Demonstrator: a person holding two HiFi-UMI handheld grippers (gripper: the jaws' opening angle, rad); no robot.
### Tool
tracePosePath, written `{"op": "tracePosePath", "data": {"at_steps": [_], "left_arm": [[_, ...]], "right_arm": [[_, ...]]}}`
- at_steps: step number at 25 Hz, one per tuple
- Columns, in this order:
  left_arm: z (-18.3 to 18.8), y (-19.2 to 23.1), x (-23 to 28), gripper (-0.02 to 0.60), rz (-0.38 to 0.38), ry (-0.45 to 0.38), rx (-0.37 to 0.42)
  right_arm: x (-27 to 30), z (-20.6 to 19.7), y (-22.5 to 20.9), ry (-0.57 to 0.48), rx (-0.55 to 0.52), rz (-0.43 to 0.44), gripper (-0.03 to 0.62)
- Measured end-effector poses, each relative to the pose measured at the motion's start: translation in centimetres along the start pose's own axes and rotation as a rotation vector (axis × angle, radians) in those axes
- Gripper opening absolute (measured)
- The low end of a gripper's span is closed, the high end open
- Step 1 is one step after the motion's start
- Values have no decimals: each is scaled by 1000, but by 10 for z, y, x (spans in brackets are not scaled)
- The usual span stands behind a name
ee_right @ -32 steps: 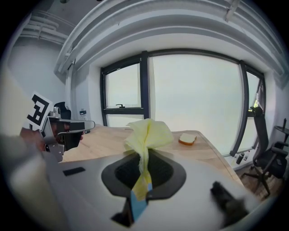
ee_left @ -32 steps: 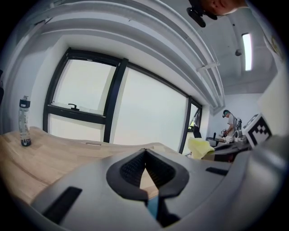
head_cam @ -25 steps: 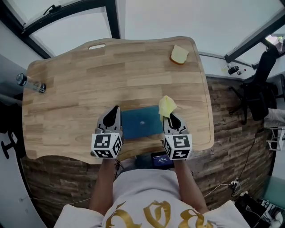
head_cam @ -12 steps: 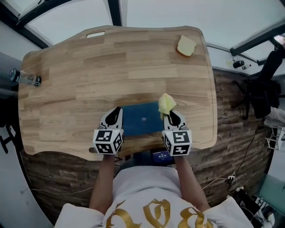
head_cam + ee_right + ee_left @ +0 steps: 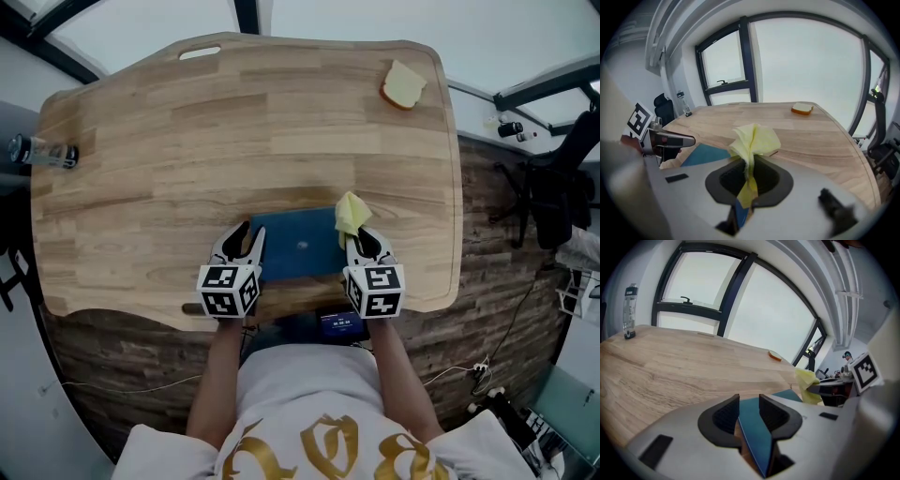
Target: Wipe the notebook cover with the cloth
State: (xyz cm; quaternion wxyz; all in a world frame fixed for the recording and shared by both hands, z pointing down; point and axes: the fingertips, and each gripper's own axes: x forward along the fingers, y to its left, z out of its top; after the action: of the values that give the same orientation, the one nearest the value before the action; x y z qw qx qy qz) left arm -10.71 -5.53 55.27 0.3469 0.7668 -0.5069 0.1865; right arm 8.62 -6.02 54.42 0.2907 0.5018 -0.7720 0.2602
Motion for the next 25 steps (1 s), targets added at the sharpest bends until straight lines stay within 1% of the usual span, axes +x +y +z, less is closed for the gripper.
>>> {"op": "tracePosePath", "data": {"at_steps": [3,11,15,18,21,23,25], "left_arm": [[-7,3,2,124,10,23,-5],[-19,7,3,124,8,58,-20],[-30,9,6,124,11,89,-46],[-34,11,7,124,23,117,-45],[-36,10,10,106,10,150,-88],[-38,10,11,107,3,164,-124],[-38,11,11,104,2,177,-139]], "right_arm": [[6,-6,1,26,21,20,38],[25,-25,-2,113,35,21,38],[29,-29,-2,121,40,21,38],[30,-29,-1,120,40,25,38],[31,-30,-2,120,37,23,38],[31,-30,-2,121,36,22,38],[31,-30,-2,122,40,23,38]]}}
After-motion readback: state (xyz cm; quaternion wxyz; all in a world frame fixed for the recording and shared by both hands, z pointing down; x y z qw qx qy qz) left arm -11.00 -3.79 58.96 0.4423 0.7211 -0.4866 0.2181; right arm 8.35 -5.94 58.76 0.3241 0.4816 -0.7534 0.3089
